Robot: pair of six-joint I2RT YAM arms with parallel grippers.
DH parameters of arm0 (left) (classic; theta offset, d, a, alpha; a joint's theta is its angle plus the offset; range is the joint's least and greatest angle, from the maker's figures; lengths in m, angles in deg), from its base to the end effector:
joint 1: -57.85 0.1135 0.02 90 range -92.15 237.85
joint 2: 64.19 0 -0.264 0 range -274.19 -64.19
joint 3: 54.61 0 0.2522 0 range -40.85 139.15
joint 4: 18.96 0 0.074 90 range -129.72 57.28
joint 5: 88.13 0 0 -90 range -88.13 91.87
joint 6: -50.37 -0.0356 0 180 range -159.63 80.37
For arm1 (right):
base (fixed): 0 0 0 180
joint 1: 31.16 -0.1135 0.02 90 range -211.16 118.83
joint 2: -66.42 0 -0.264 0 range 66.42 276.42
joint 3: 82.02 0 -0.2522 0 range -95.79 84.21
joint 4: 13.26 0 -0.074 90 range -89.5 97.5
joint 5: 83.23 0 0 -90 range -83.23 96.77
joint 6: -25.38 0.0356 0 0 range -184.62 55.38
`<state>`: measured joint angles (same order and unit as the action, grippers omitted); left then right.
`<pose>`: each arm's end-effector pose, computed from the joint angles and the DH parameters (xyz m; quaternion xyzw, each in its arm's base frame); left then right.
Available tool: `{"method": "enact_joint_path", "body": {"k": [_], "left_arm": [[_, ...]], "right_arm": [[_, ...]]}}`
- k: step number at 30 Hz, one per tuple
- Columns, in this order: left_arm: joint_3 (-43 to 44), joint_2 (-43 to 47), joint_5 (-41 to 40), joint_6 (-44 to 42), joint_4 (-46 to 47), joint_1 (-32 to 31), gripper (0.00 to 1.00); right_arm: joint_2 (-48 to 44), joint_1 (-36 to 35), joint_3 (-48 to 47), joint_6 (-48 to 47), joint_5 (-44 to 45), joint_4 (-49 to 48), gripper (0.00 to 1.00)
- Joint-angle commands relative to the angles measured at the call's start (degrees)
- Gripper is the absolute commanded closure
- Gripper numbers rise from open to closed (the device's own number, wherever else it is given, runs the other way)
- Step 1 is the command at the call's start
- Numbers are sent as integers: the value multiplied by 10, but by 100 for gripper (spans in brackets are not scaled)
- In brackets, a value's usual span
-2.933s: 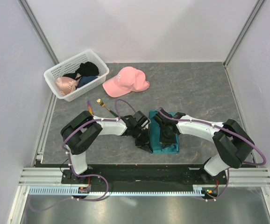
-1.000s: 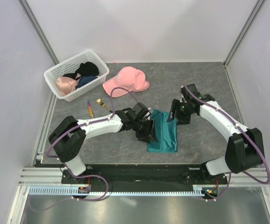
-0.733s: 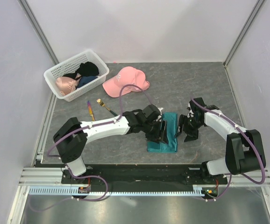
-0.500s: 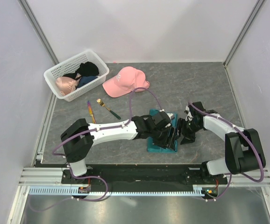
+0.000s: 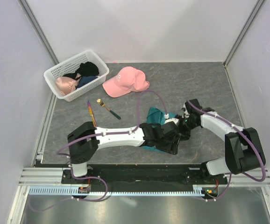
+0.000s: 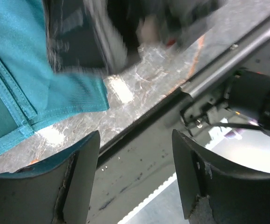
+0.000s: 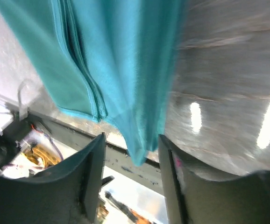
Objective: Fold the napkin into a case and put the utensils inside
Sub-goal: Pick up the 2/3-rectangle-folded napkin at the center of the board.
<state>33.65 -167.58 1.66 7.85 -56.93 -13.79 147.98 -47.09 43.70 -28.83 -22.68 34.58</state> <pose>0.1231 -0.3705 0.2169 0.1980 0.9277 -0.2720 0.1618 0.2186 0.0806 0.1576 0.1330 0.9503 0.2814 0.0028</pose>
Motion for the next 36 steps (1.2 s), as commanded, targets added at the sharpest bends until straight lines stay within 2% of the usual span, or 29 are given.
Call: {"method": "enact_joint_path", "body": {"k": [1,3,5,13,22,33,36], "left_arm": [[71,-52,-97,3,-59,-20,31],[97,-75,-115,-1,-85,-25,33],[116,-87,-143,-9,-97,-27,35],[151,-131,-190,-38,-124,-30,42],[180,-174,-190,-54,-125,-35,51],[183,-225,-183,-25,-140,-39,55],[173,-226,-170,-14,-142,-38,64]], "right_arm": [[-31,72,-78,-22,136,145,37],[-48,104,-85,-44,171,163,28],[-54,147,-91,-63,178,179,25],[-56,157,-84,-78,162,178,24],[-66,157,-61,-74,154,164,26],[-54,157,-51,-79,142,137,26],[-42,157,-54,-89,121,124,26]]}}
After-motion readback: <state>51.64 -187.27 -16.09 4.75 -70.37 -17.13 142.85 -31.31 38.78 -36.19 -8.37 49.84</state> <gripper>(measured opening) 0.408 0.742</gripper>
